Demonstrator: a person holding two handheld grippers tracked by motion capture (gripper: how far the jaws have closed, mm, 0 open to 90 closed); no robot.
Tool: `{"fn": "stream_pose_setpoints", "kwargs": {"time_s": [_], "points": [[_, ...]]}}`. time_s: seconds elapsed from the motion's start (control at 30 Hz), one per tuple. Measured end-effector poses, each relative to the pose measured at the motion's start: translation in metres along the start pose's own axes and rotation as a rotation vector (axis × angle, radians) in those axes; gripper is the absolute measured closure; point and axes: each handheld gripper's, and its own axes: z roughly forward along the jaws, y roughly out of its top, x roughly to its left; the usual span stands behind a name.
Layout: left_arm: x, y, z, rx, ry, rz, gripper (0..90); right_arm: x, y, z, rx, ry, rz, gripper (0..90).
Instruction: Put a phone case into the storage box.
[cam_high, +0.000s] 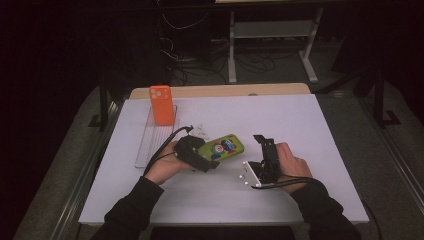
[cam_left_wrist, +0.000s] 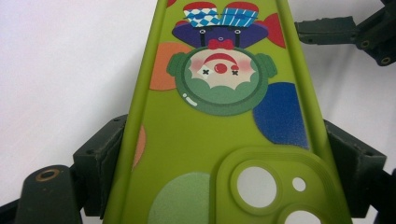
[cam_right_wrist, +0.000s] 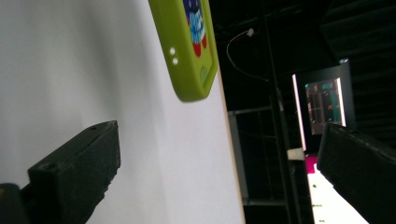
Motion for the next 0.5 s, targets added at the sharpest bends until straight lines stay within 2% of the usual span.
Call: {"fn": "stream_pose_setpoints", "kwargs": {"time_s": [0.07,0.13,0.17,0.23,0.27,0.3,0.33,0.4,0.47,0.5], "points": [[-0.001,0.0,0.001,-0.014,-0.008,-0.017,15.0,0.001,0.002,0.001,-0.013,-0.01,-0.022,0.0],[-0.001,0.001,0.001,-0.01,-0.01,-0.009,15.0,0.001,0.005,0.002,-0.016,-0.015,-0.029,0.0],[-0.003,0.001,0.002,-0.025,-0.009,-0.025,15.0,0.002,0.007,0.002,-0.012,-0.006,-0.019,0.0],[-0.003,0.001,0.002,-0.026,-0.01,-0.022,15.0,0.002,0.009,0.004,-0.028,-0.022,-0.043,0.0],[-0.002,0.001,0.001,-0.014,-0.01,-0.007,15.0,0.001,0.01,0.005,-0.038,-0.017,-0.061,0.3],[-0.002,0.001,0.001,-0.019,-0.009,-0.009,15.0,0.003,0.012,0.005,-0.033,-0.021,-0.042,0.6],[-0.001,0.001,0.001,-0.015,-0.007,-0.003,15.0,0.002,0.013,0.007,-0.045,-0.029,-0.067,1.1],[0.0,0.001,0.0,-0.005,-0.003,0.009,15.0,0.005,0.017,0.007,-0.046,-0.048,-0.06,4.0],[0.0,0.001,0.0,-0.007,-0.003,0.009,15.1,0.006,0.022,0.008,-0.039,-0.049,-0.08,6.1],[0.0,0.001,0.0,-0.005,-0.003,0.012,15.0,0.005,0.024,0.009,-0.058,-0.073,-0.105,7.6]]}}
